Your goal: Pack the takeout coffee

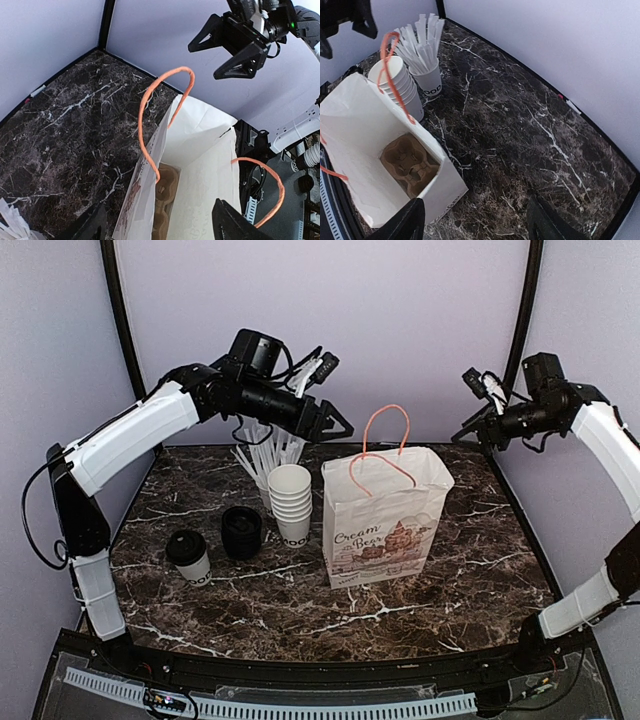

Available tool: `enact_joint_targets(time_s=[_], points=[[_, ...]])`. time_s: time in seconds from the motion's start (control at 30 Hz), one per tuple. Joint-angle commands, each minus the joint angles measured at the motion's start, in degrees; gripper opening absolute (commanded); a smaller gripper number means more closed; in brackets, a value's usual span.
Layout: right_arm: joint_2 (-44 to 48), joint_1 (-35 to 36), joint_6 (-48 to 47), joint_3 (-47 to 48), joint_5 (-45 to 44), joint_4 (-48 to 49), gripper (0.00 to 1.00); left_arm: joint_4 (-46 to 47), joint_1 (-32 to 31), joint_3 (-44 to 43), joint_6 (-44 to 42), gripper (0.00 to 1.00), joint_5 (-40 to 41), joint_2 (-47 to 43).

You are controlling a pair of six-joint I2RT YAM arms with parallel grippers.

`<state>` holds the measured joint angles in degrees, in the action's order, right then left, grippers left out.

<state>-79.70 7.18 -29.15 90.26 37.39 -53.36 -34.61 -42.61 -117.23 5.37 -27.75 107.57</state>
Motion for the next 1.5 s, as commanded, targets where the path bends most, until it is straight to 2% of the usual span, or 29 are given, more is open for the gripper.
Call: enact_joint_targets(time_s=[0.0,0.37,0.53,0.6,0.63,0.7,0.9,1.03,1.23,1.37,1.47], points=[[2.2,-3.6,5.1,-5.3,1.4,9.2,0.71,-3.6,-0.4,0.5,-3.2,0.75,-3.7,2.3],[0.3,-4.9,6.9,-7.7,0.9,12.0,0.71,-7.4,-1.4,-4.6,-8.0,0.53,-2.6,8.0],[-0.1,-5.0,6.9,-8.0,0.0,12.5,0.70,-8.8,-2.0,-5.5,-10.1,0.31,-1.4,8.5],[0.0,-5.0,7.0,-8.5,-0.6,13.0,0.70,-9.0,-2.3,-6.1,-10.8,0.19,-1.1,8.5],[0.0,-5.0,7.0,-8.7,-0.8,13.2,0.70,-9.2,-2.5,-6.6,-11.3,0.09,-0.7,8.5],[0.0,-5.0,7.0,-8.9,-1.1,13.5,0.70,-9.6,-2.9,-7.7,-12.1,0.01,0.3,8.6],[0.1,-5.1,7.2,-10.1,-5.3,15.3,0.69,-10.0,-6.2,-9.7,-16.9,0.00,8.8,6.6],[0.3,-5.1,7.7,-11.9,-10.1,17.4,0.68,-5.2,-11.2,-3.6,-21.9,0.00,18.2,2.6],[0.5,-5.3,8.5,-13.9,-17.1,20.0,0.68,1.0,-17.6,5.7,-26.8,0.00,26.2,-2.5],[0.7,-5.3,8.6,-14.4,-19.6,20.9,0.68,6.7,-19.5,14.6,-27.1,0.00,26.8,-8.1],[0.6,-5.3,8.6,-14.9,-19.3,21.1,0.68,8.5,-20.1,18.3,-26.3,0.00,23.9,-11.9]])
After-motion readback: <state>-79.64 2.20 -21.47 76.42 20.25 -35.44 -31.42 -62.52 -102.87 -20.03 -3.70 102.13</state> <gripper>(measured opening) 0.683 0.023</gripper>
